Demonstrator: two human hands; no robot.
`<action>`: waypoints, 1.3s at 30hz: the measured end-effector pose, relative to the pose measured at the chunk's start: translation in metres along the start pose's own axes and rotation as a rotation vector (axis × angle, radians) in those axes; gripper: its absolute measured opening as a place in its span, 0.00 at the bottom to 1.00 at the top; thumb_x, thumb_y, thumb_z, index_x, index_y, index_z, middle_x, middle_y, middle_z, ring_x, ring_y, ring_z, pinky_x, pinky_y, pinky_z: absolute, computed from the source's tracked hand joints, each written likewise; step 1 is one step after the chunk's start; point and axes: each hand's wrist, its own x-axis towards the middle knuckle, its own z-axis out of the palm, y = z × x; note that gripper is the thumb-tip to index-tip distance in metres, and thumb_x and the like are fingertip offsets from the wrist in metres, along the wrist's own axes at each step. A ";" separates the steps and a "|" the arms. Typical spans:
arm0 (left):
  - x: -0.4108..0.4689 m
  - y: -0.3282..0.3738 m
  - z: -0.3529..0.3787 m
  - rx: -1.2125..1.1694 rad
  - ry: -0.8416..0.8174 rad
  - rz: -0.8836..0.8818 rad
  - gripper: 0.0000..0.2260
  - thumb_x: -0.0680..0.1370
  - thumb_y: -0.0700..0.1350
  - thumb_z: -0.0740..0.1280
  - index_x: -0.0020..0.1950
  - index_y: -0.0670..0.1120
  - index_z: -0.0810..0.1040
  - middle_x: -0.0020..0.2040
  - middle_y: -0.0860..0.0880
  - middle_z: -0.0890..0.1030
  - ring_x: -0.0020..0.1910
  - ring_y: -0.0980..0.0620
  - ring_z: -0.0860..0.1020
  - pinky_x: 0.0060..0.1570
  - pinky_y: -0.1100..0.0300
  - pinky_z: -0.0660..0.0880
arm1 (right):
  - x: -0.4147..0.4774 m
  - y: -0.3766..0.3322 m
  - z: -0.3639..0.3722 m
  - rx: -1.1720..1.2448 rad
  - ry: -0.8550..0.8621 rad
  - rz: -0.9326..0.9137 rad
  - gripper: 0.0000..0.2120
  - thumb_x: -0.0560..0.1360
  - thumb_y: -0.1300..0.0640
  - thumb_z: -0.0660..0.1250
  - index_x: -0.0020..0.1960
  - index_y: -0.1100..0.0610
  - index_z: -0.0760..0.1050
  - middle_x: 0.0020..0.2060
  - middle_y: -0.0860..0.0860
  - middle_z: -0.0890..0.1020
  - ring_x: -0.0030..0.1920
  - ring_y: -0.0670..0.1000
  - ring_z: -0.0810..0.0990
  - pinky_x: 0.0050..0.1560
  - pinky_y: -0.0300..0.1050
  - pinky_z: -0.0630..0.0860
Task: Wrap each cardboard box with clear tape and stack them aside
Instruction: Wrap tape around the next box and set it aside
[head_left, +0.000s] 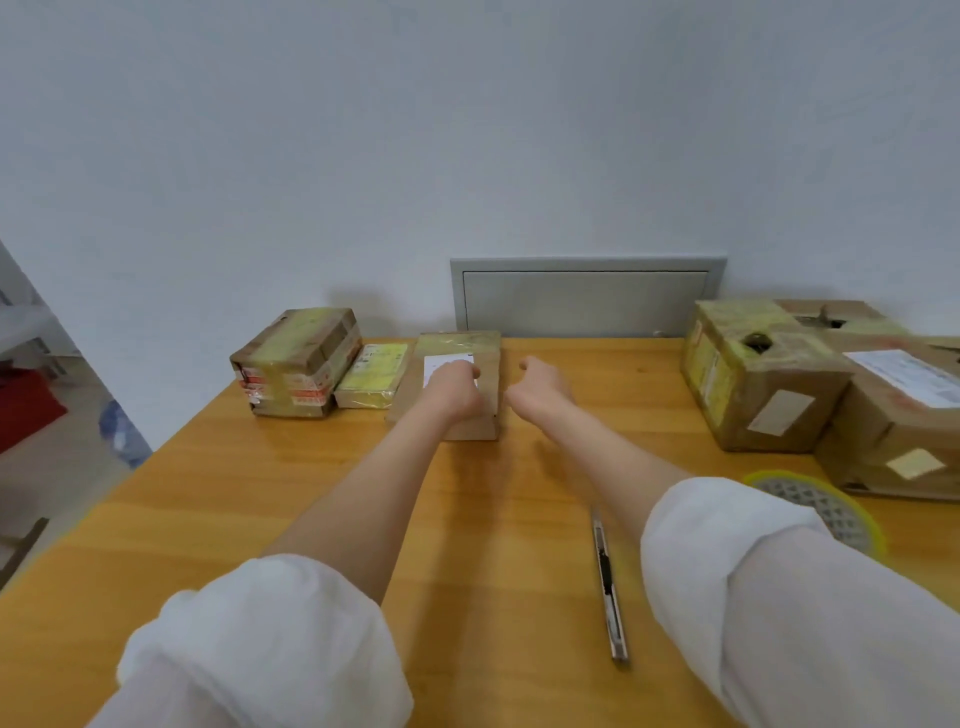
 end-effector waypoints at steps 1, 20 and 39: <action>-0.004 0.009 -0.001 -0.010 0.006 0.008 0.21 0.78 0.35 0.59 0.72 0.42 0.68 0.71 0.44 0.70 0.70 0.45 0.68 0.67 0.55 0.66 | -0.005 0.003 -0.011 -0.036 0.031 -0.011 0.24 0.75 0.62 0.60 0.71 0.55 0.67 0.68 0.57 0.71 0.67 0.60 0.70 0.62 0.49 0.72; -0.094 0.223 0.053 -0.245 -0.013 0.255 0.19 0.81 0.36 0.55 0.72 0.37 0.65 0.73 0.40 0.66 0.71 0.43 0.67 0.66 0.54 0.64 | -0.083 0.123 -0.193 -0.119 0.405 0.057 0.18 0.79 0.56 0.60 0.68 0.57 0.69 0.67 0.57 0.71 0.66 0.60 0.69 0.61 0.52 0.70; -0.061 0.169 0.044 -0.964 0.037 -0.172 0.12 0.80 0.41 0.57 0.55 0.37 0.77 0.47 0.40 0.81 0.41 0.44 0.82 0.41 0.54 0.80 | -0.034 0.104 -0.165 0.019 0.160 -0.066 0.41 0.64 0.37 0.75 0.71 0.55 0.68 0.67 0.53 0.73 0.66 0.56 0.72 0.64 0.53 0.72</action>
